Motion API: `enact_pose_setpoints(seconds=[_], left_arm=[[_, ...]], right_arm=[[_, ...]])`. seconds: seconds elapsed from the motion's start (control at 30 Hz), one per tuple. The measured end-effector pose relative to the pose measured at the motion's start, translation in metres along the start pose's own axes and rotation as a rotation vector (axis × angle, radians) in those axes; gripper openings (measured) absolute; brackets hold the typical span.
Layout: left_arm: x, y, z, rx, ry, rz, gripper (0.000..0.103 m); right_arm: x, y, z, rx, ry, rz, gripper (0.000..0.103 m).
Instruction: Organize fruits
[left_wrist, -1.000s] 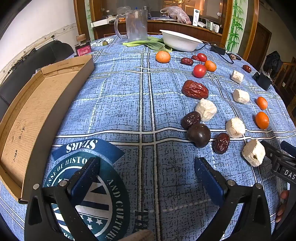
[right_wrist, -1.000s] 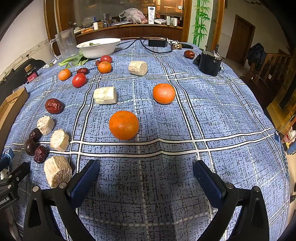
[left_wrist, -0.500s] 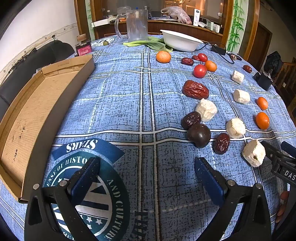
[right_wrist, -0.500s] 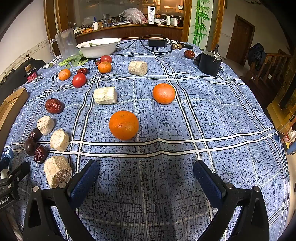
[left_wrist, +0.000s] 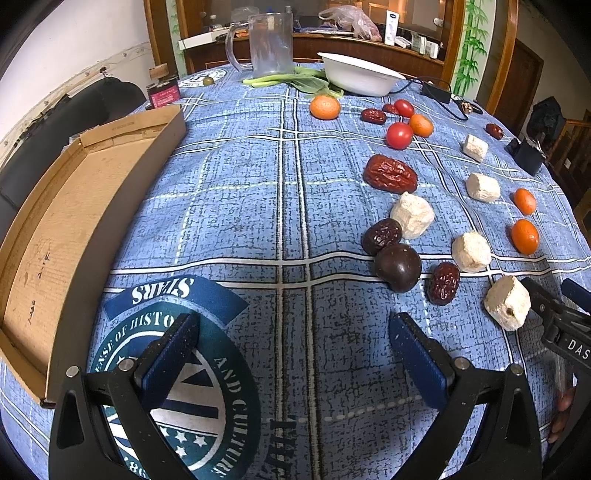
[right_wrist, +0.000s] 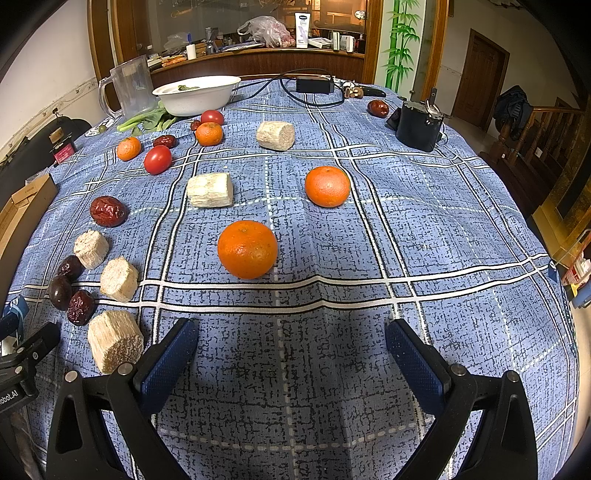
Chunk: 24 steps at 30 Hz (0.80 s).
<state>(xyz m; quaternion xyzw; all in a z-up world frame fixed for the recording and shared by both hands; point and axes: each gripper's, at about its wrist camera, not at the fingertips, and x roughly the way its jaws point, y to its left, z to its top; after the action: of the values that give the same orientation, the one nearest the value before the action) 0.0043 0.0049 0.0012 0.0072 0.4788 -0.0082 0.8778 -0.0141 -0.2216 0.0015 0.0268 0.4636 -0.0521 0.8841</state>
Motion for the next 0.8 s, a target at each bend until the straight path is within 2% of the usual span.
enact_pose_setpoints(seconds=[0.63,0.73,0.8], left_arm=[[-0.003,-0.001,-0.004,0.01,0.003,-0.022,0.103],[-0.015,0.002,-0.008,-0.008,-0.017,-0.056,0.096],[-0.029,0.002,-0.01,-0.005,-0.053,-0.064,0.095]], right_arm=[[0.0,-0.003,0.0,-0.002,0.003,-0.005,0.102],[-0.003,-0.002,-0.004,-0.008,-0.007,-0.008,0.102],[-0.014,-0.003,-0.006,-0.007,-0.055,-0.023,0.102]])
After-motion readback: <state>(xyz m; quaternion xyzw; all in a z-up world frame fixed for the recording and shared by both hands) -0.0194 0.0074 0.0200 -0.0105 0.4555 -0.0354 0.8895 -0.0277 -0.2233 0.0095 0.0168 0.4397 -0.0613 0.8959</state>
